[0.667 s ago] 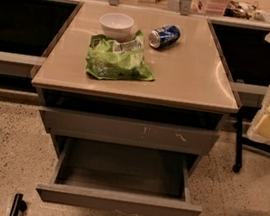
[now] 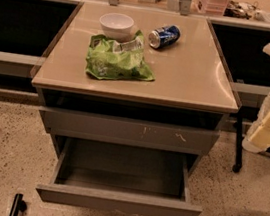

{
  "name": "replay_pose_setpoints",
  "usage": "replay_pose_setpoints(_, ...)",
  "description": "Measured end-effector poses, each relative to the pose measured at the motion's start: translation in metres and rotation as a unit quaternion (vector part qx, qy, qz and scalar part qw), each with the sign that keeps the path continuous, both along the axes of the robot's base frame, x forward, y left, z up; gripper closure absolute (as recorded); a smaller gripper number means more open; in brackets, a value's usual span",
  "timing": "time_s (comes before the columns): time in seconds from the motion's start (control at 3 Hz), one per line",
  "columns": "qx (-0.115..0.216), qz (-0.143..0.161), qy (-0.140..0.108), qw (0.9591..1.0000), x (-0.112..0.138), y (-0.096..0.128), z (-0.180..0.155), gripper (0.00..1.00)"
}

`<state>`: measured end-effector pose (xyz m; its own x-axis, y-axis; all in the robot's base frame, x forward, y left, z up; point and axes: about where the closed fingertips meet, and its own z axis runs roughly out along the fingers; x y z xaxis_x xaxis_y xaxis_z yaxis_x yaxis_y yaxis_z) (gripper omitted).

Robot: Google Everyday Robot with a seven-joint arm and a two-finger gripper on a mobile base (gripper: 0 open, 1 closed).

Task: Close middle drawer

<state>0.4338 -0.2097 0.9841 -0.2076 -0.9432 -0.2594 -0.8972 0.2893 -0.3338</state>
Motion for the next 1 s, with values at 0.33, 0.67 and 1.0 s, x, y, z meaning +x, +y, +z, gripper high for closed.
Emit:
replay_pose_setpoints(0.33, 0.058, -0.019, 0.011, 0.9981, -0.011, -0.003, -0.057, 0.00)
replay_pose_setpoints(0.67, 0.140, -0.049, 0.041, 0.9881, -0.019, 0.001, -0.142, 0.00)
replay_pose_setpoints(1.0, 0.151, -0.066, 0.027, 0.9859, -0.013, 0.000, -0.156, 0.00)
